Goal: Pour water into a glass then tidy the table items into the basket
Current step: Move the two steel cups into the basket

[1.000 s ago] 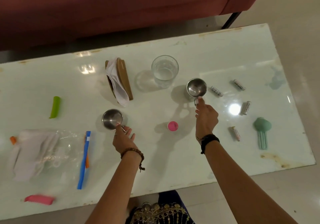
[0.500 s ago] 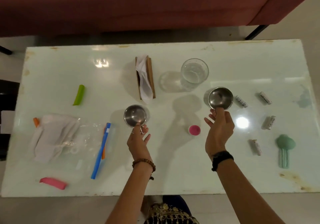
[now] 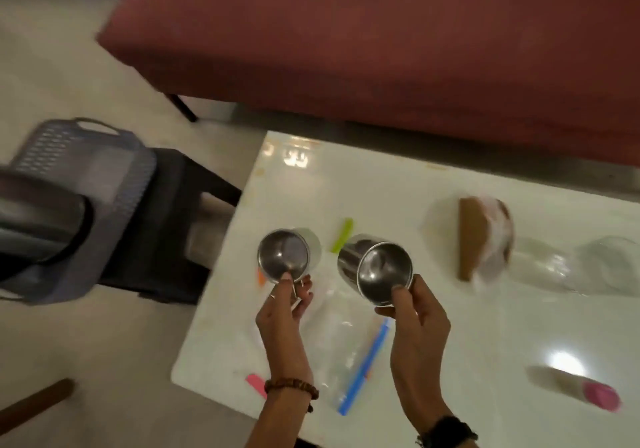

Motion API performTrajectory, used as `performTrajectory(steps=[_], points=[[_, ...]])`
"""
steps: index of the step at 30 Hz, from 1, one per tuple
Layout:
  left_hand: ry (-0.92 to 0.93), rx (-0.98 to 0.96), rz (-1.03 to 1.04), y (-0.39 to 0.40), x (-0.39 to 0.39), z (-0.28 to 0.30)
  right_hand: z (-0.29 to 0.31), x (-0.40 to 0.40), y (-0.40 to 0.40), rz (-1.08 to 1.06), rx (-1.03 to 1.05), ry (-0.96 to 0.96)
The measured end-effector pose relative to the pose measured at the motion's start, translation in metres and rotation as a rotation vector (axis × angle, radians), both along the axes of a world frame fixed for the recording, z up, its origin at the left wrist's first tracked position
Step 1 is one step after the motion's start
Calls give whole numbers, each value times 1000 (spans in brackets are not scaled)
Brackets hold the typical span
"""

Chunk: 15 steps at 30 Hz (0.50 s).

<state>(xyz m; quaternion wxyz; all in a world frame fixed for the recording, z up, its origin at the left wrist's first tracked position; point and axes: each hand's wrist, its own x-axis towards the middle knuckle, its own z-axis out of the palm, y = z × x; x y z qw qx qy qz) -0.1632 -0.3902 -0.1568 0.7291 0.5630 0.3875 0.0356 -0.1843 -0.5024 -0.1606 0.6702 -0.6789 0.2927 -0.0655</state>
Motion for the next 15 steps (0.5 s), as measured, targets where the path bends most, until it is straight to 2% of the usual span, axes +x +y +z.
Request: performTrajectory(steps=[6, 9, 13, 15], points=[[-83, 75, 152, 164, 88, 27, 18, 101, 148, 306, -45, -140], [-85, 136, 155, 234, 137, 33, 29, 157, 215, 445, -48, -180], [-2, 177, 181, 310, 202, 22, 30, 227, 292, 578, -139, -200], [78, 149, 257, 338, 230, 8, 23, 259, 325, 650, -229, -179]])
